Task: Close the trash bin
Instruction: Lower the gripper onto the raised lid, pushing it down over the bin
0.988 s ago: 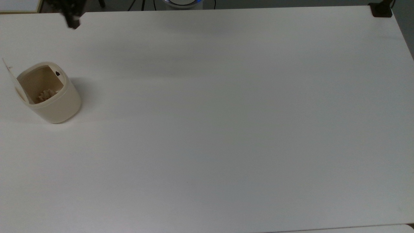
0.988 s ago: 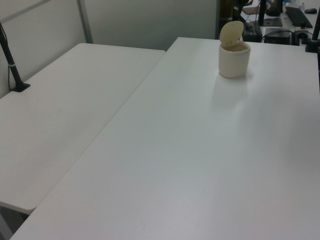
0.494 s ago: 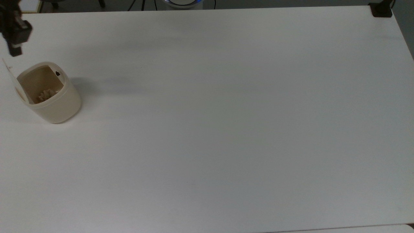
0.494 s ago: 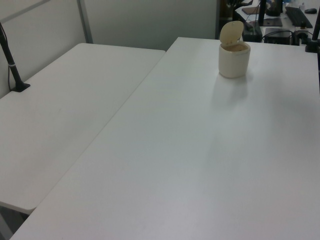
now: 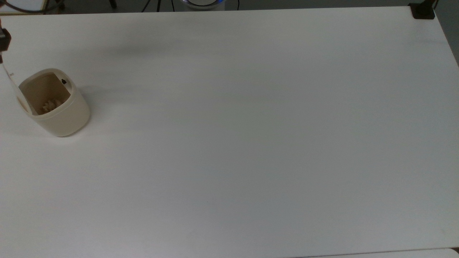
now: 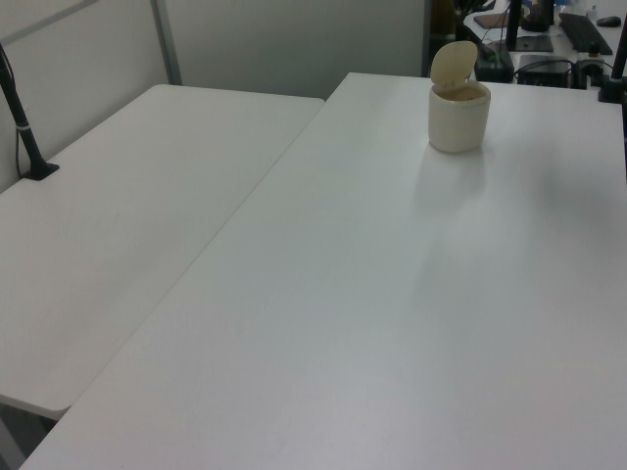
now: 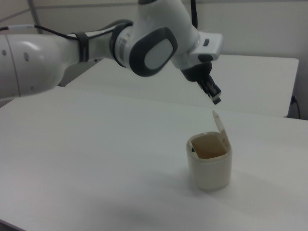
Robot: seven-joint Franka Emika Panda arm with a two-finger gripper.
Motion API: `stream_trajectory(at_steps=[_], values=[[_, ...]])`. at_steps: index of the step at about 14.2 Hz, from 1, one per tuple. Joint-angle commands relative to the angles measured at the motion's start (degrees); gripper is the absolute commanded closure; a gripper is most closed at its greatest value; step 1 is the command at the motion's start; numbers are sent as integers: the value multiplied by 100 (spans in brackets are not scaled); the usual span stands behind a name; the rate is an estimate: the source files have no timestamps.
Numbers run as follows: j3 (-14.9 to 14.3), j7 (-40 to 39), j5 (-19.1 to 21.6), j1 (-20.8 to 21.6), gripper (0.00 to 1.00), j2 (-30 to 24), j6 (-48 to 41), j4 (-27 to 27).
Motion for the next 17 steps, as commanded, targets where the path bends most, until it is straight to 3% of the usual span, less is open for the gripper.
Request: stream_trajectory(at_steps=[1, 7, 17], values=[[-5, 148, -118, -34, 96, 149, 170, 17], [-5, 43, -320, -96, 96, 350, 171, 26], [74, -370, -242, 45, 97, 429, -418, -211]])
